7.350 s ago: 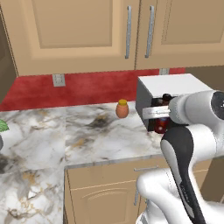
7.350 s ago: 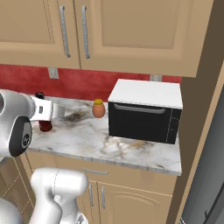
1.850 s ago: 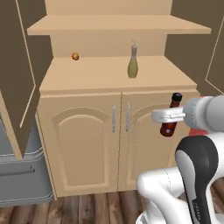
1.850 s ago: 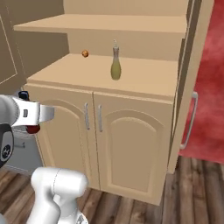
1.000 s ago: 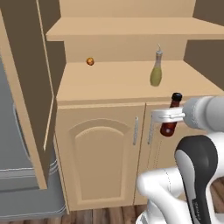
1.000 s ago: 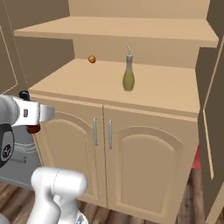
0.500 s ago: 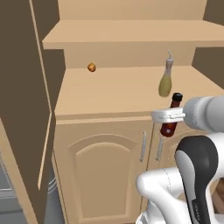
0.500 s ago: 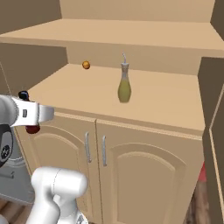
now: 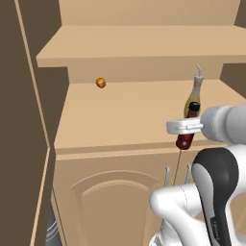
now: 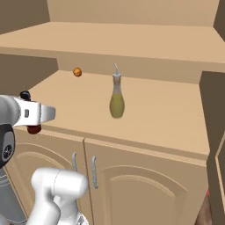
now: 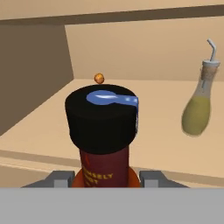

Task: Pick the oil and vinegar bottle and condiment bottle from the counter and place them in the cabinet.

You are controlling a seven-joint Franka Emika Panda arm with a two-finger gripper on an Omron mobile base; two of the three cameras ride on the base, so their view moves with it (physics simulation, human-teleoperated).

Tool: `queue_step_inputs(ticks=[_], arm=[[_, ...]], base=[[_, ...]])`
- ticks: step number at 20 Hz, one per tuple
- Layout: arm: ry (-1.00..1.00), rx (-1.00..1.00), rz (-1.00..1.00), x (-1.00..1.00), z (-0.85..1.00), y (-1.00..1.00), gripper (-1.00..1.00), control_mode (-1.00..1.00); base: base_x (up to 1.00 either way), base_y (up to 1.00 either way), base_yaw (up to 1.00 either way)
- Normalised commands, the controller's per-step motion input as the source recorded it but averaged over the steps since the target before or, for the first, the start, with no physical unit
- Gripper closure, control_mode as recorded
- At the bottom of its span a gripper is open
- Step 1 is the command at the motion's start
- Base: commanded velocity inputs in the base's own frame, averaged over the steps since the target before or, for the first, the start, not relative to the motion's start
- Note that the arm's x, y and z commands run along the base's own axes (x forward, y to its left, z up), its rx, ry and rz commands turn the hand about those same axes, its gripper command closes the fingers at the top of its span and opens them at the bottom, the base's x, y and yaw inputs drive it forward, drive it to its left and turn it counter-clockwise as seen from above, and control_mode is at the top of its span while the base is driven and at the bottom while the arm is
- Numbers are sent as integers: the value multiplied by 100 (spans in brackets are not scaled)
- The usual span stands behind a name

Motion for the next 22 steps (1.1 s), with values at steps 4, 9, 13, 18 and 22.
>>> queue_step_inputs(ticks=[4, 9, 13, 18, 22], arm=[[0, 0, 0, 0, 0, 0, 100, 100], [-2, 0, 0, 15, 0, 1, 100, -100], [0, 0, 0, 54, -6, 1, 100, -100], [0, 0, 0, 71, -13, 2, 100, -100], [0, 0, 0, 71, -21, 0, 100, -100]], base=[[13, 0, 0], [0, 0, 0], [0, 0, 0], [0, 0, 0], [0, 0, 0]])
